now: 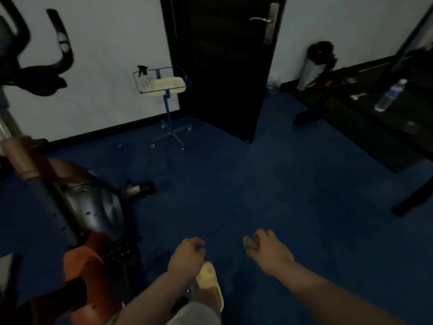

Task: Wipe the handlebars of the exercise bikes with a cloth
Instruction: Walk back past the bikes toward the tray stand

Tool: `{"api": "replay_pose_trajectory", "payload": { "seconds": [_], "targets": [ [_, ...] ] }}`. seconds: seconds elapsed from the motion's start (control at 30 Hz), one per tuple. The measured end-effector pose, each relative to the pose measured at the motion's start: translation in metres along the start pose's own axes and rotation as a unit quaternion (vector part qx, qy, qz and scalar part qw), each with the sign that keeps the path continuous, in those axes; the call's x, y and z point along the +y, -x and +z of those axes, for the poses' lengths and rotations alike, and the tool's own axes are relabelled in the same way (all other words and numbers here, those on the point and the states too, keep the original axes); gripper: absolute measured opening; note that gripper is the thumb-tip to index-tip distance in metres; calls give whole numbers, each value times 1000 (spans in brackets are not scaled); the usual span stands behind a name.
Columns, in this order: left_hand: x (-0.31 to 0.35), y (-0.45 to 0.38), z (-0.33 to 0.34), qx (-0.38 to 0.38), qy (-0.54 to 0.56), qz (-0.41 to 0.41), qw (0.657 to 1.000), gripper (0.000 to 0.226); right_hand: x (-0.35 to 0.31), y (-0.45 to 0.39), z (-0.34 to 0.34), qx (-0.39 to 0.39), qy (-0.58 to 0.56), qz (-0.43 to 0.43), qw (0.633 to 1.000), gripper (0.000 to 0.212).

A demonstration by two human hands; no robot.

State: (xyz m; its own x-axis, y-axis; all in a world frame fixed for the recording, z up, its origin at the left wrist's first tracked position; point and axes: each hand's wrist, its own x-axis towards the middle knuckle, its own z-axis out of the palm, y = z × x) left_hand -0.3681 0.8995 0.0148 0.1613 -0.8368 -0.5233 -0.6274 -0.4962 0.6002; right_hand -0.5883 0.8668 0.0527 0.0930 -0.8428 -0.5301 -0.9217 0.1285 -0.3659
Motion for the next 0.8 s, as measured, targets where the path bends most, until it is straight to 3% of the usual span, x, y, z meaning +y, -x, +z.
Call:
{"api": "replay_pose_trajectory", "payload": {
  "seconds": [0.3,0.57,0.8],
  "targets": [
    [36,-131,-77,24,29,-8,999,29,-76,-146,-65,-3,38,-49,998,34],
    [80,-228,-156,65,21,-6,998,30,-141,-241,-123,30,-47,-72,996,38],
    [118,-314,-189,90,40,-18,995,27,-185,-340,-174,28,-30,-106,994,33]
  ]
}}
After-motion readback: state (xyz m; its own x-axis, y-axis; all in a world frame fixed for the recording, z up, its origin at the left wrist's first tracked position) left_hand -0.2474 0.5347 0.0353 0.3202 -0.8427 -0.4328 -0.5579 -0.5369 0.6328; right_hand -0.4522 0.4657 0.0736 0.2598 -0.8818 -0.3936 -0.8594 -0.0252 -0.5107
